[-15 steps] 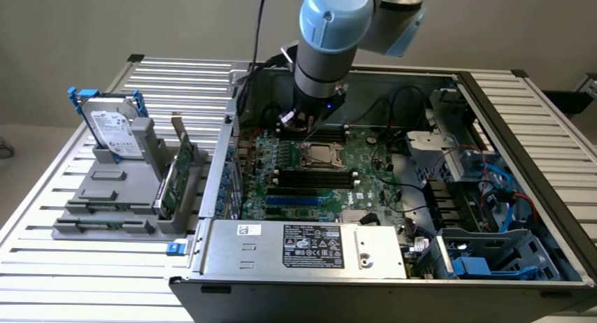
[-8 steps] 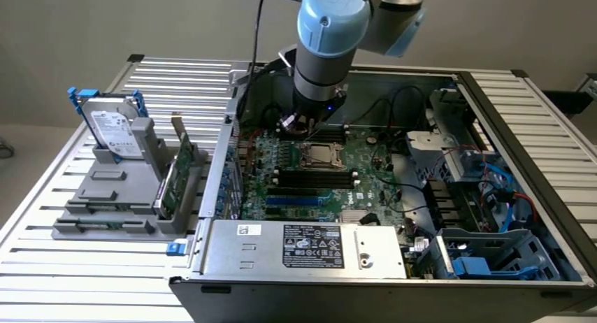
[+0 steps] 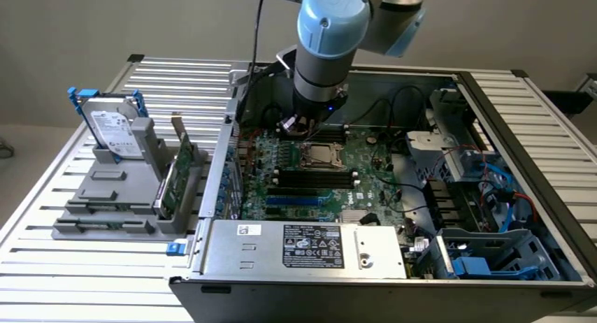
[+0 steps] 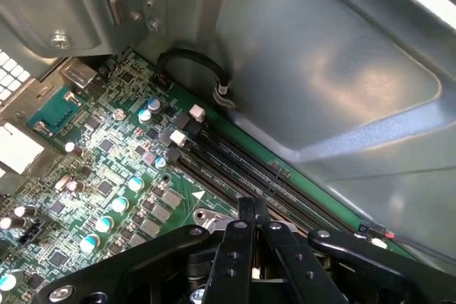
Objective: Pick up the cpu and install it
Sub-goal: 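Close the cpu cover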
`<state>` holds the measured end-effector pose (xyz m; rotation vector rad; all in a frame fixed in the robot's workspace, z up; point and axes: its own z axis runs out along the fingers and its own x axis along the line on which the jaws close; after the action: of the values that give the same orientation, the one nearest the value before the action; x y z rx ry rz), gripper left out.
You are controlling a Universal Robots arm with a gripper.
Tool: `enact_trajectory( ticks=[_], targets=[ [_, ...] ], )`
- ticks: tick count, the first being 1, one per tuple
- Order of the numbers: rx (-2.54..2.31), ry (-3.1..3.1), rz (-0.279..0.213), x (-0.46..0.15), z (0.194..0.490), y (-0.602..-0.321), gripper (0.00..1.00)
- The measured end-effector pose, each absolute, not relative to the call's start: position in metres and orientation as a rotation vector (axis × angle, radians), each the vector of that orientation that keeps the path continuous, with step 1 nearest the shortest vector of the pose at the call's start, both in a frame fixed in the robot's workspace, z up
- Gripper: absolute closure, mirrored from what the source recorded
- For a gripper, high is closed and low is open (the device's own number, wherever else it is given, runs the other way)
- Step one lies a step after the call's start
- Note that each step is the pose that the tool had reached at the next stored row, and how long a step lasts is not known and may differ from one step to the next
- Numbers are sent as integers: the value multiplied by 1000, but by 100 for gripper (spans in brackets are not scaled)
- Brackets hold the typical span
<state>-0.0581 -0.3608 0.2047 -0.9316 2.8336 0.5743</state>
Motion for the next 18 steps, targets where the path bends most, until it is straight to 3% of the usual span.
enact_trajectory(
  ticks=[18],
  targets=[
    [-992, 2766, 541, -58, 201, -362, 89]
  ],
)
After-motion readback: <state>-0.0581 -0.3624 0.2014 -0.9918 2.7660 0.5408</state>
